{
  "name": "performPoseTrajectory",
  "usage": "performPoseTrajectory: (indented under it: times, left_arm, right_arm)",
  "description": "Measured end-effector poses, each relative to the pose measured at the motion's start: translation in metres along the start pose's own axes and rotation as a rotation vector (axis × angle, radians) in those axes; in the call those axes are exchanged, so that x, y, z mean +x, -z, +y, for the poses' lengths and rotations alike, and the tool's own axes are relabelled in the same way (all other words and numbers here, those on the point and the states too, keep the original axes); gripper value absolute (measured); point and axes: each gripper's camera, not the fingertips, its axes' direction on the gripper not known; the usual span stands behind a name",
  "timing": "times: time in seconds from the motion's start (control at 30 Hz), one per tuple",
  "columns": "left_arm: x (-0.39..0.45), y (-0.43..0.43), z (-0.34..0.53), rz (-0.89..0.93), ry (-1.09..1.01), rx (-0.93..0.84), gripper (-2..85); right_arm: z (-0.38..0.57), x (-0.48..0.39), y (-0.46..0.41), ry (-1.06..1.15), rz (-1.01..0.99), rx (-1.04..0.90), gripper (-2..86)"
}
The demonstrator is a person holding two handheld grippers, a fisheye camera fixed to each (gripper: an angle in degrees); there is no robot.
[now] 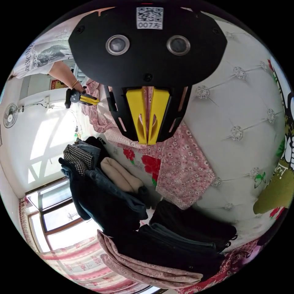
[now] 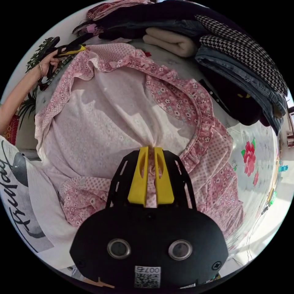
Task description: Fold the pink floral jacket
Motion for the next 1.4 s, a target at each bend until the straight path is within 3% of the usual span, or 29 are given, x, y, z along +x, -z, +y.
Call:
performPoseTrajectory:
  times: [0.13, 0.23, 0.43, 0.6, 0.7, 0.8, 0.97, 1.13, 1.3, 1.4]
  left_arm:
    - [0.011, -0.004, -0.011, -0.063, 0.030, 0.022, 0.3]
    - [0.039, -0.009, 0.005, -0.122, -0.037, 0.016, 6.0]
    - [0.121, -0.020, 0.111, -0.170, -0.188, -0.006, 8.5]
    - [0.208, -0.093, 0.231, -0.085, -0.429, -0.359, 8.1]
    - [0.232, -0.130, 0.283, -0.174, -0.518, -0.549, 7.1]
    - [0.249, -0.137, 0.310, -0.342, -0.635, -0.539, 0.5]
    - [0.270, -0.138, 0.330, -0.375, -0.733, -0.593, -0.9]
    - [0.279, -0.124, 0.356, -0.453, -0.716, -0.646, -0.9]
    - [0.268, -0.103, 0.370, -0.452, -0.538, -0.634, -0.7]
    - [0.265, -0.093, 0.368, -0.433, -0.442, -0.614, 0.2]
  right_arm:
    - [-0.003, 0.029, 0.025, -0.117, -0.092, 0.117, 0.5]
    - [-0.007, 0.049, 0.043, -0.159, -0.190, 0.157, 0.0]
    - [0.004, 0.058, 0.049, -0.153, -0.207, 0.180, 0.2]
    - [0.020, 0.047, 0.043, -0.166, -0.187, 0.143, 2.3]
    - [0.036, 0.028, 0.040, -0.164, -0.147, 0.151, 3.4]
    - [0.046, 0.006, 0.011, -0.125, -0.079, 0.027, 3.5]
    - [0.063, -0.006, 0.006, -0.098, 0.070, 0.021, 1.7]
    - [0.087, 0.020, 0.076, -0.193, -0.011, 0.309, 0.2]
    - [0.060, 0.052, 0.158, -0.249, -0.110, 0.659, 0.1]
    - [0.014, 0.061, 0.161, -0.274, -0.198, 0.669, 1.0]
